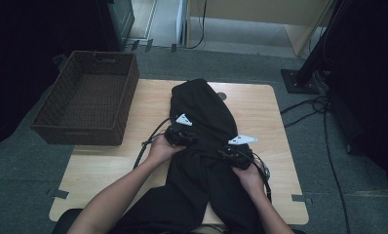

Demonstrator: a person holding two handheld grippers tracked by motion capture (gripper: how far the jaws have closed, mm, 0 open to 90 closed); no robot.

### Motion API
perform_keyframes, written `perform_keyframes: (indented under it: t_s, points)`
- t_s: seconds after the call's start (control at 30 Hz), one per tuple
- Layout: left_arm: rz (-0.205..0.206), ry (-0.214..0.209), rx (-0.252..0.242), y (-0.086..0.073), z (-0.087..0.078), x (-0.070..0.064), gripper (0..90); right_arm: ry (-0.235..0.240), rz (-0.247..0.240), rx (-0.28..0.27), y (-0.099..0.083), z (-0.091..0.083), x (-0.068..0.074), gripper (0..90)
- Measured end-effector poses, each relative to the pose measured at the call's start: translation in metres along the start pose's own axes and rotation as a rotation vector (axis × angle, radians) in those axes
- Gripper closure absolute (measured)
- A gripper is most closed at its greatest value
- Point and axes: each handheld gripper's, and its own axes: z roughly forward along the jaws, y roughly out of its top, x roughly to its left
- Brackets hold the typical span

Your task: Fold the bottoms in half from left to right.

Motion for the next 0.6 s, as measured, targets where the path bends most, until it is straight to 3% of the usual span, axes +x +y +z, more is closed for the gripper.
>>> perform_keyframes:
  t_s: [0.03, 0.13, 0.27, 0.4, 0.6]
  points:
    - [0.013, 0.006, 0.012, -0.001, 0.001, 0.0, 73.4, 0.01, 0.01, 0.005, -0.002, 0.001, 0.001, 64.0]
    - [-0.002, 0.002, -0.012, -0.005, 0.001, 0.003, 73.1, 0.012, 0.029, -0.007, -0.003, 0.002, 0.003, 64.3]
    - [0.023, 0.041, -0.018, -0.009, -0.003, 0.013, 77.4, 0.015, 0.025, -0.025, 0.001, 0.009, 0.007, 64.5]
    - [-0.017, 0.072, -0.031, -0.011, -0.009, 0.033, 80.4, 0.024, 0.023, -0.048, 0.01, 0.022, 0.014, 65.5]
    - [-0.072, 0.141, -0.009, 0.001, -0.01, 0.064, 80.9, 0.023, 0.027, -0.043, 0.037, 0.05, 0.022, 66.0]
